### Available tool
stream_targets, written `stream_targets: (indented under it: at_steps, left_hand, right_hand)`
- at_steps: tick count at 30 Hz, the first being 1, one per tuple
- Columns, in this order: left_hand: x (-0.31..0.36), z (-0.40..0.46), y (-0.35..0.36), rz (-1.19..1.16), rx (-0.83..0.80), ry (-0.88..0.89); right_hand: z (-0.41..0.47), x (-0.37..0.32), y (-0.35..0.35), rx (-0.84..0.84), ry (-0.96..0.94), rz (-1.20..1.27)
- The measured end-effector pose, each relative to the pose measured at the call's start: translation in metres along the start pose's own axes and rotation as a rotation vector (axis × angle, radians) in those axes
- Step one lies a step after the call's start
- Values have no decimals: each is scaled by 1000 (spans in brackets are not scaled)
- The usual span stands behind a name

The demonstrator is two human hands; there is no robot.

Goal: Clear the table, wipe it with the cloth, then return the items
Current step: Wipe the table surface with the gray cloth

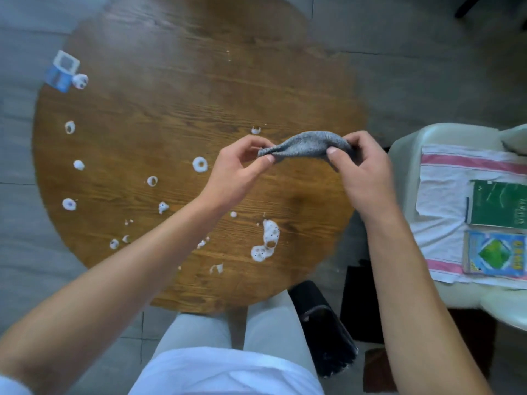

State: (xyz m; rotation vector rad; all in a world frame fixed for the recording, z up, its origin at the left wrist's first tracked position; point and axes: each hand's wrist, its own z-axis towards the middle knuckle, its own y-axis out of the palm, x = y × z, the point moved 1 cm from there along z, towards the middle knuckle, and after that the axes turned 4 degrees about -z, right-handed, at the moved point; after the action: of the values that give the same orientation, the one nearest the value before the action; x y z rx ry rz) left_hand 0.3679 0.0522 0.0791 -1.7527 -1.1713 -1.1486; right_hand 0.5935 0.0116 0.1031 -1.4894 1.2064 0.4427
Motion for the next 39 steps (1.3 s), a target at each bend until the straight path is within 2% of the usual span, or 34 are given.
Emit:
stream_targets:
  at_steps: [6, 9, 11, 15, 18, 20, 25, 29, 33, 39]
  left_hand:
    - [47, -46, -58, -336, 127, -59]
    - [67, -73, -88, -500, 96, -94]
    - [80, -97, -107, -539, 10, -103]
    - [96, -150, -146, -510, -128, -107]
    - [103, -190, -172, -358, -173, -96]
    - [108, -213, -188, -243, -181, -41]
    - [124, -257, -225, -150, -46, 156]
    - [144, -280, -234, -101, -24, 295]
    - [157, -291, -239, -133, 16, 318]
    - [166, -293, -219, -257, 27, 297]
  right_hand:
    - [-45, -68, 18, -101, -146, 75]
    - [-75, -104, 29, -124, -215, 66]
    - [-101, -129, 38, -150, -244, 66]
    - [-157, -176, 59, -204, -301, 106]
    - [-198, -204, 78, -262, -329, 115]
    - [-219, -218, 90, -271, -396, 32]
    - [-263, -242, 103, -260, -452, -32]
    - [-281, -253, 101, -284, -518, -50]
    - [-281, -262, 87, -283, -546, -58]
    - [-271, -262, 67, -315, -532, 62]
